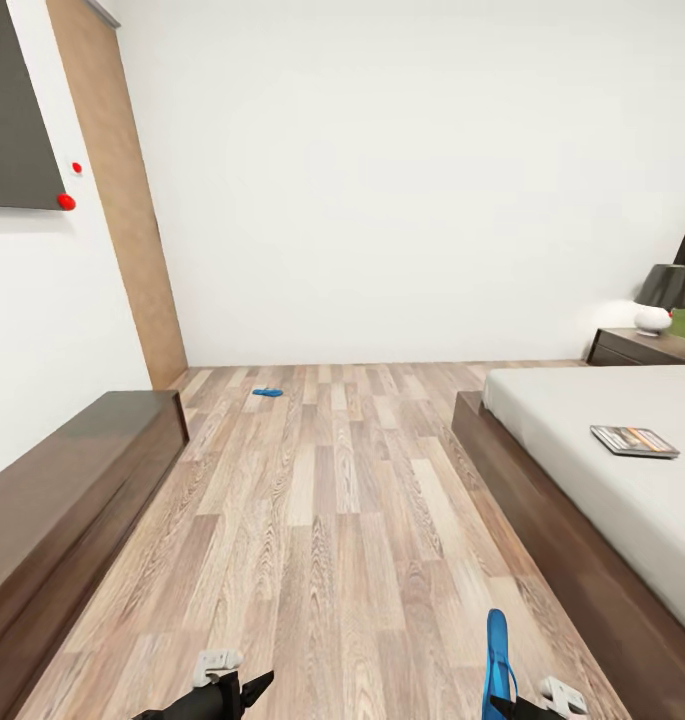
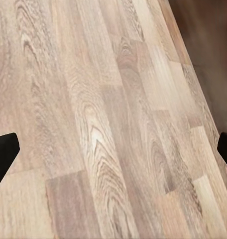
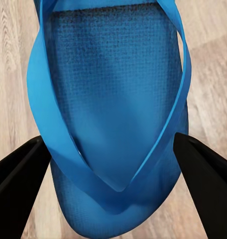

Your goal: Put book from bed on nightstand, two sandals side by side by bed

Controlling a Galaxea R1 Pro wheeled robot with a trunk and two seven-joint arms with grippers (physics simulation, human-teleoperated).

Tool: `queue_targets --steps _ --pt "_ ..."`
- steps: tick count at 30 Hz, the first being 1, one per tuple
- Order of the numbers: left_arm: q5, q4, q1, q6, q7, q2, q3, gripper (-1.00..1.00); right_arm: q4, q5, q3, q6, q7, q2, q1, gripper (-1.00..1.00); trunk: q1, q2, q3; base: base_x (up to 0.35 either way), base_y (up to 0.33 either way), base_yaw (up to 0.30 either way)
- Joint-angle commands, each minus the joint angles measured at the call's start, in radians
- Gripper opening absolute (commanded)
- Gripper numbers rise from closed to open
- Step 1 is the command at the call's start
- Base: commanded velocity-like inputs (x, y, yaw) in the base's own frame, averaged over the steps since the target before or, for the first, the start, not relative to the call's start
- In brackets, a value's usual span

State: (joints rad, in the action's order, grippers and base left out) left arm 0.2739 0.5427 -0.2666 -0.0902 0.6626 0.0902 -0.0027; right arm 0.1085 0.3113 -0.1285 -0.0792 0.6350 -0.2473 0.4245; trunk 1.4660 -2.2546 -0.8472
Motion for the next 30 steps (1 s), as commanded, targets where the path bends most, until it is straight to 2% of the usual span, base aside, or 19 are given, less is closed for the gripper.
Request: queue_targets --steps 1,23,30 --pt "0.01 0.0 0.0 -0.009 0.003 0.0 0.0 1.0 0.0 0.002 -0.008 -0.008 0.004 0.0 0.0 -1.0 0.0 0.0 -0.001 0.0 0.0 -0.003" --pt "0.01 -0.001 0.0 -0.009 0.003 -0.001 0.001 1.0 0.0 0.003 -0.008 -0.008 0.003 0.0 0.0 -1.0 0.0 0.0 -0.001 0.0 0.0 0.0" --pt "0.01 -0.001 0.0 -0.009 0.003 -0.001 0.001 1.0 0.0 0.003 -0.008 -0.008 0.003 0.0 0.0 -1.0 0.0 0.0 -0.009 0.0 0.0 0.0"
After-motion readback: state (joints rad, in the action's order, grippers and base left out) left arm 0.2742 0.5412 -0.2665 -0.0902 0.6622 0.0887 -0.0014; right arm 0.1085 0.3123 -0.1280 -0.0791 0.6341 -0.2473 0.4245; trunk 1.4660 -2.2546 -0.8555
